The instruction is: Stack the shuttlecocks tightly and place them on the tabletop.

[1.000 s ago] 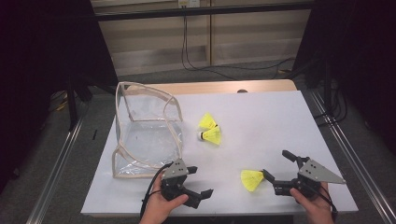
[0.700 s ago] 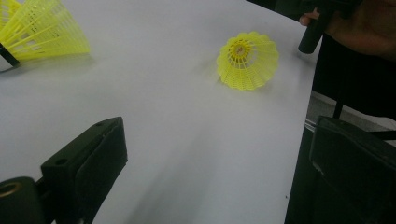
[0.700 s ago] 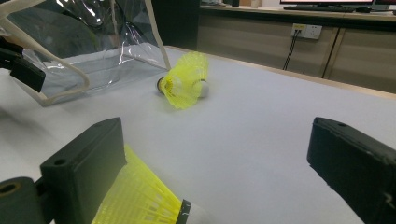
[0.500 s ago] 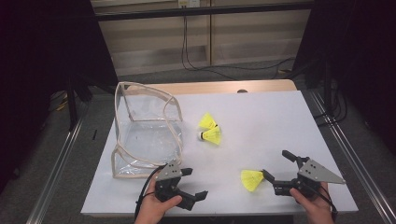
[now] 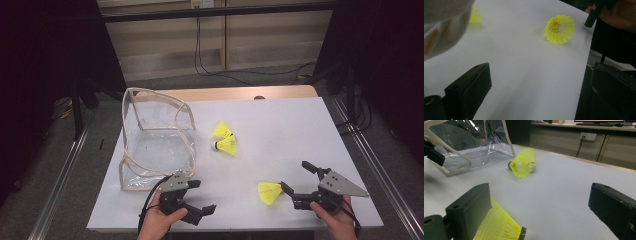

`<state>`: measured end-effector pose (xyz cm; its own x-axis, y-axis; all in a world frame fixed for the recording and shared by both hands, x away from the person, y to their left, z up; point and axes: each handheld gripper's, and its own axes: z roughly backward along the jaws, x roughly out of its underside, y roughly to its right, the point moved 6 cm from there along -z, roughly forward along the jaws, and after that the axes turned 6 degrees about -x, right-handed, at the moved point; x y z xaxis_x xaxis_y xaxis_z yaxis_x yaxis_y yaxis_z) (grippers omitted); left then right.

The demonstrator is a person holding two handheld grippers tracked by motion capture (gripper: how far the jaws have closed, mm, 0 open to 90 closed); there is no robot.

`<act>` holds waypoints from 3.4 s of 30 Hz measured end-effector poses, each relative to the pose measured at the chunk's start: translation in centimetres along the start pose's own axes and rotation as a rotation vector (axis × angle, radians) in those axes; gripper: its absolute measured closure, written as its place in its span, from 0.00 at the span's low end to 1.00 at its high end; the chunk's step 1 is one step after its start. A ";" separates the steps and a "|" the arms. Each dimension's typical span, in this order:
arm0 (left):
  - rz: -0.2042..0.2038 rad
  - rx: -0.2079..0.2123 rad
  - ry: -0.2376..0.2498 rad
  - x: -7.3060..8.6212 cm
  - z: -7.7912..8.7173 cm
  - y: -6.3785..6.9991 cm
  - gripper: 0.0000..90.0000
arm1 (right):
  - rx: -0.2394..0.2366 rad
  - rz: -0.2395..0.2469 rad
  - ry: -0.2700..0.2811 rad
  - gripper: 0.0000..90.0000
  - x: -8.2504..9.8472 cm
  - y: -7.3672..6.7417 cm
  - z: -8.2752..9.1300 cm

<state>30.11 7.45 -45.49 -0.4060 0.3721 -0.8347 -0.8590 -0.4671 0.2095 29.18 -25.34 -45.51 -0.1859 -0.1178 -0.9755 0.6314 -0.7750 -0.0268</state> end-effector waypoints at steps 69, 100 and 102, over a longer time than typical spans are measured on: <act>-0.046 -0.173 0.067 1.9 7.0 -4.5 0.03 | 0.001 0.010 -0.006 0.04 0.0 0.0 -0.1; -0.027 -0.239 0.077 2.6 8.1 -6.6 0.03 | 0.010 0.034 -0.034 0.04 0.0 0.1 -0.7; -0.025 -0.240 0.077 2.6 8.2 -6.7 0.03 | 0.006 0.032 -0.036 0.04 -0.1 0.1 -0.8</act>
<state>32.26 18.09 -44.91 -0.3522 0.3280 -0.8766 -0.7661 -0.6391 0.0686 29.90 -24.94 -45.64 -0.1930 -0.1648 -0.9673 0.6329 -0.7742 0.0056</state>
